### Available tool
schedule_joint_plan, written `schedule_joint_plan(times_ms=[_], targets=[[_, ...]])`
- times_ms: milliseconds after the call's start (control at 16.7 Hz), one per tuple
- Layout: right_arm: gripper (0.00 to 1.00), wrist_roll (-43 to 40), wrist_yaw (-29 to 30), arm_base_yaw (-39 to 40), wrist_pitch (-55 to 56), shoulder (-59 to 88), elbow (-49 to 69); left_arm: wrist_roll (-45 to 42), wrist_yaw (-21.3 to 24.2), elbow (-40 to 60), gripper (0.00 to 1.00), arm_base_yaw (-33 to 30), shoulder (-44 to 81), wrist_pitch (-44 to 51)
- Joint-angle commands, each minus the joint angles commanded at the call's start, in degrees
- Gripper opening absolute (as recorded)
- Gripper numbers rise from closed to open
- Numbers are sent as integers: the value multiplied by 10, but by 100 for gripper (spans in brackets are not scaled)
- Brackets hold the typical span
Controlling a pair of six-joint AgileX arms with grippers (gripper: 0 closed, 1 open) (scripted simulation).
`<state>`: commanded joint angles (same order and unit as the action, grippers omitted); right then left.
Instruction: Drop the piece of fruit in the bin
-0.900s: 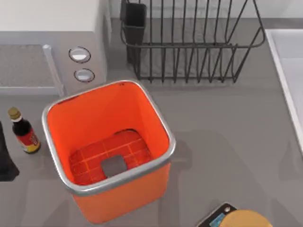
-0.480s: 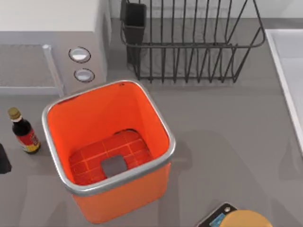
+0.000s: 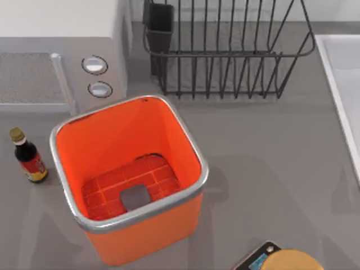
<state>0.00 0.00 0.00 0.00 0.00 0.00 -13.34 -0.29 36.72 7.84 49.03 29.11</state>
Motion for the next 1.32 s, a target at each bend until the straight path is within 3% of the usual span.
schedule_joint_plan(times_ms=[300,600,840,1320], targets=[[100,0,0,0,0,0,0,-67,8,194,100,39,300,136],[100,0,0,0,0,0,0,-117,6,332,100,69,505,254],[100,0,0,0,0,0,0,-134,0,377,100,75,572,305],[100,0,0,0,0,0,0,-137,0,358,100,78,569,291]])
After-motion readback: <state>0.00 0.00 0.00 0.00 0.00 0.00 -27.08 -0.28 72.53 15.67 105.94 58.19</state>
